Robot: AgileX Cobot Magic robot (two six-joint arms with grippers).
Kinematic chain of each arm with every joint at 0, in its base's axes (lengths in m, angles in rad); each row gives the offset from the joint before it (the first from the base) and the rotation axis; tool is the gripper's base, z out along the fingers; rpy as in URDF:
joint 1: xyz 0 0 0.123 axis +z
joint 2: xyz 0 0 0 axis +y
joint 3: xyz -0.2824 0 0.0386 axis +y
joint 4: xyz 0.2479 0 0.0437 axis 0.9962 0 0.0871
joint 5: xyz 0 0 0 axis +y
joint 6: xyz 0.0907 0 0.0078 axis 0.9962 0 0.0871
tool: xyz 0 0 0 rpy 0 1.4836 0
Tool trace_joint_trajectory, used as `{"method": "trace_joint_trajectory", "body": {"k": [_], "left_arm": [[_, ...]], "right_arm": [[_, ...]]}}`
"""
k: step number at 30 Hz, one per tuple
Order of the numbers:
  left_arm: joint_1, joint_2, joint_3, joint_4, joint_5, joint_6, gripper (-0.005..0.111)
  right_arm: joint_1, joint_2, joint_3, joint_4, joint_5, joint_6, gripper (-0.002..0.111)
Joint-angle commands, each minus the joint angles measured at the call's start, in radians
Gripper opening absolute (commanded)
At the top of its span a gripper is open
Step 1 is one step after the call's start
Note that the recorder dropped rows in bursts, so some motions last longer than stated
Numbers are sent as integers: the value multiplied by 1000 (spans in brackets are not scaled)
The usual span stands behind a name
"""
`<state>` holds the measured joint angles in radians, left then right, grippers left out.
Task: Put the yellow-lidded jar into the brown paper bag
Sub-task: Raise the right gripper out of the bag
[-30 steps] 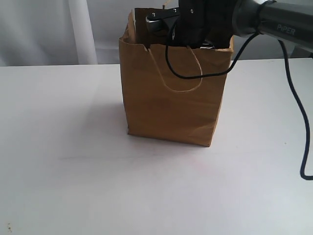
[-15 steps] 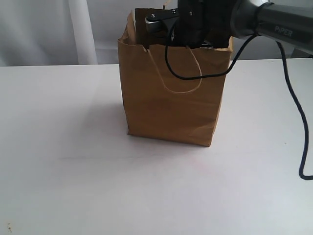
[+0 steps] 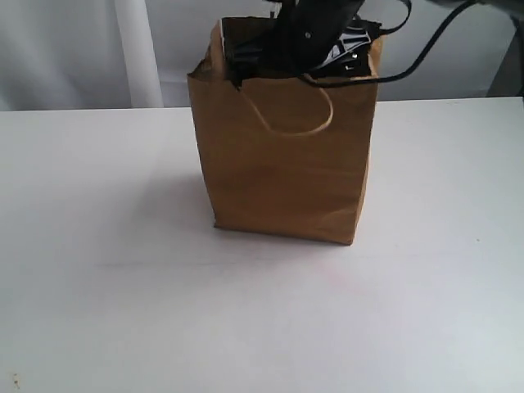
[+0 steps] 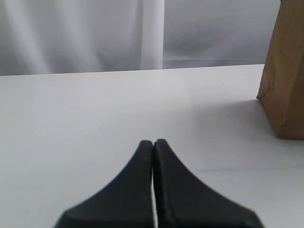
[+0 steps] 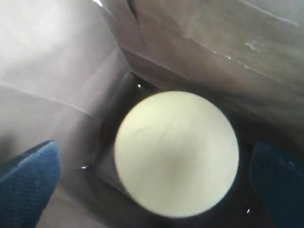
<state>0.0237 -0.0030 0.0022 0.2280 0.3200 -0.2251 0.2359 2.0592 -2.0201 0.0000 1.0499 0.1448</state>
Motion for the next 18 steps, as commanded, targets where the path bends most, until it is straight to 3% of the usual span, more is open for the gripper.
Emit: {"method": "trace_joint_trajectory", "body": {"k": [1, 7, 11, 18], "left_arm": [[-3, 3, -2, -4, -10, -4, 1], [-3, 3, -2, -4, -10, -4, 1], [-3, 3, -2, -4, -10, -4, 1], [-3, 3, -2, -4, -10, -4, 1]], "right_arm": [[-2, -74, -7, 24, 55, -14, 105], [3, -153, -7, 81, 153, -42, 104], [11, -206, -7, 81, 171, -59, 96], [13, -293, -1, 89, 171, -50, 52]]}}
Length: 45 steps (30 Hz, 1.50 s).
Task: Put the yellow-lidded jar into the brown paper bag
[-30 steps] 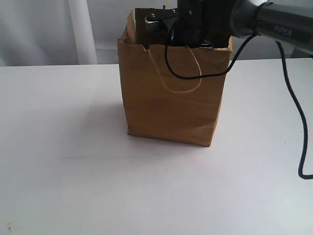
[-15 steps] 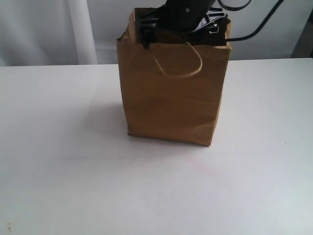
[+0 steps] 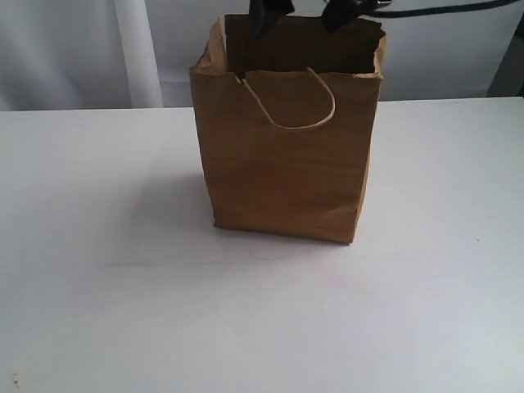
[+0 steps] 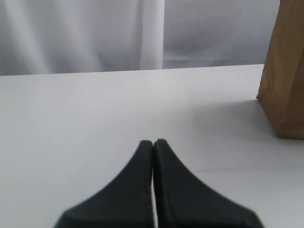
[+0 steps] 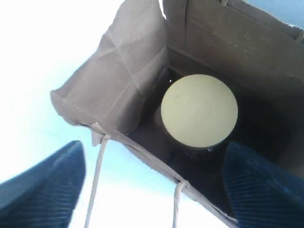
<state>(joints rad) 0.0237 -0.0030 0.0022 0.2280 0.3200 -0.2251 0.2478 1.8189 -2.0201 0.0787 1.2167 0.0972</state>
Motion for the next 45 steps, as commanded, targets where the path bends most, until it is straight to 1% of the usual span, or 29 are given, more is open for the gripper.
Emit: {"method": "trace_joint_trajectory", "body": {"k": [1, 5, 7, 8, 20, 23, 37, 38, 45], "left_arm": [[-3, 3, -2, -4, -10, -4, 1], [-3, 3, -2, -4, -10, -4, 1], [-3, 3, -2, -4, -10, -4, 1], [-3, 3, -2, -4, -10, -4, 1], [-3, 3, -2, -4, -10, -4, 1], [-3, 3, -2, -4, -10, -4, 1], [-3, 3, -2, -4, -10, -4, 1], [-3, 3, -2, -4, -10, -4, 1], [-3, 3, -2, -4, -10, -4, 1]], "right_arm": [[1, -67, -1, 24, 4, -3, 44], [1, -117, -1, 108, 4, -3, 13], [1, -142, -1, 143, 4, -3, 1], [1, -157, -1, 150, 4, -3, 0], [1, -390, 2, 135, 4, 19, 0], [1, -477, 57, 131, 4, 21, 0], [1, -1069, 648, 131, 4, -38, 0], [1, -1164, 723, 131, 4, -43, 0], [1, -1476, 939, 131, 4, -45, 0]]}}
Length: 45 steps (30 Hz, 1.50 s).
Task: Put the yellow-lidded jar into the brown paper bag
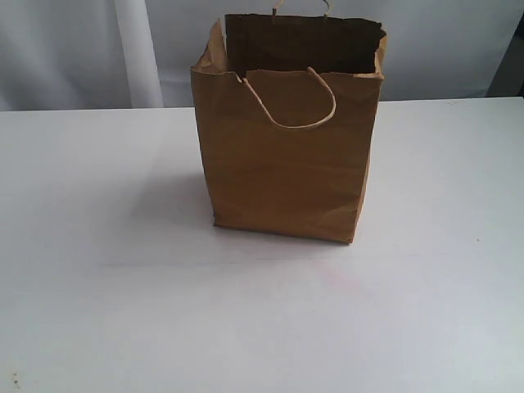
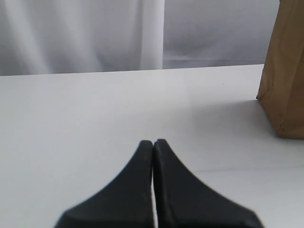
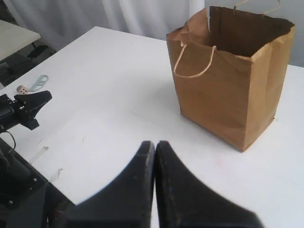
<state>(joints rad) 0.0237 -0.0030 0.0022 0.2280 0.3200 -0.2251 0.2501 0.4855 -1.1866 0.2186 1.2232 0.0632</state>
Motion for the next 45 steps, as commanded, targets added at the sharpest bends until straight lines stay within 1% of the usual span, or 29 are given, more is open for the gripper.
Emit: {"method": "trace_joint_trajectory", "body": {"k": [1, 3, 5, 6, 7, 8, 9, 10, 14, 17, 21, 25, 30, 34, 37, 42, 45], "left_arm": [[-3, 3, -2, -4, -10, -4, 1], [-3, 3, -2, -4, -10, -4, 1], [-3, 3, -2, -4, -10, -4, 1], [-3, 3, -2, -4, -10, -4, 1], [-3, 3, -2, -4, -10, -4, 1], [-3, 3, -2, -4, -10, -4, 1], [-3, 3, -2, -4, -10, -4, 1], [-3, 3, -2, -4, -10, -4, 1], [-3, 3, -2, -4, -10, -4, 1], [-3, 3, -2, -4, -10, -4, 1], [-3, 3, -2, -4, -10, -4, 1], [-3, 3, -2, -4, -10, -4, 1], [-3, 3, -2, -4, -10, -4, 1], [-3, 3, -2, -4, -10, -4, 1], [-3, 3, -2, -4, -10, -4, 1], [-3, 3, -2, -4, -10, -4, 1], [-3, 3, -2, -4, -10, -4, 1]], "right_arm": [[-1, -197, 144, -9, -2, -11, 0], [-1, -274, 200, -9, -2, -11, 0], [-1, -344, 257, -9, -60, -11, 0], [-1, -409, 322, -9, -166, -11, 0], [-1, -431, 350, -9, -224, -11, 0], [-1, -473, 420, -9, -334, -11, 0], [-1, -486, 455, -9, -376, -11, 0], [-1, -486, 522, -3, -459, -11, 0], [-1, -486, 626, 12, -476, -11, 0], [-1, -486, 633, 0, -480, -18, 0], [-1, -486, 633, -204, -529, -37, 0], [-1, -486, 670, -312, -618, -37, 0], [-1, -486, 792, -426, -821, -37, 0], [-1, -486, 917, -441, -1005, -37, 0], [-1, -486, 995, -441, -1094, -1, 0], [-1, -486, 1062, -432, -1115, 60, 0], [-1, -486, 1073, -432, -1103, 112, 0]]}}
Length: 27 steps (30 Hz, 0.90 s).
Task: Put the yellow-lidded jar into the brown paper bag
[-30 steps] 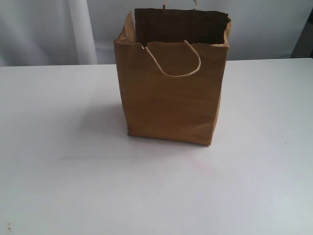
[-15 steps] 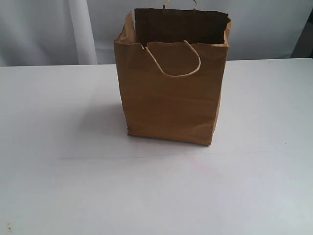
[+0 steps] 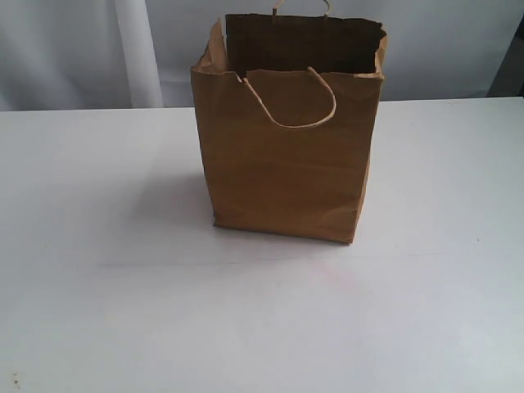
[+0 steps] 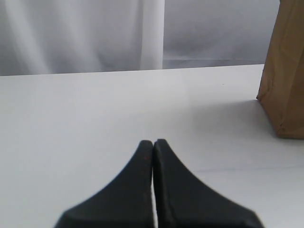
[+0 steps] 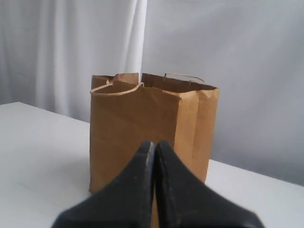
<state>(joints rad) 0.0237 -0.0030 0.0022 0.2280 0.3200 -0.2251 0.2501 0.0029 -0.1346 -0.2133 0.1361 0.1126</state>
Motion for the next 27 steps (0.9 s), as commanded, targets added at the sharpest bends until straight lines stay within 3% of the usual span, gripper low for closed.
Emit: {"method": "trace_joint_trajectory", "body": {"k": [1, 10, 20, 27], "left_arm": [[-3, 3, -2, -4, -10, -4, 1], [-3, 3, -2, -4, -10, -4, 1], [-3, 3, -2, -4, -10, -4, 1], [-3, 3, -2, -4, -10, -4, 1]], "right_arm": [[-1, -3, 21, 0, -12, 83, 0], [-5, -3, 21, -7, 10, 131, 0], [-133, -3, 23, -3, 125, 154, 0], [-160, -3, 118, -10, 28, 154, 0]]}}
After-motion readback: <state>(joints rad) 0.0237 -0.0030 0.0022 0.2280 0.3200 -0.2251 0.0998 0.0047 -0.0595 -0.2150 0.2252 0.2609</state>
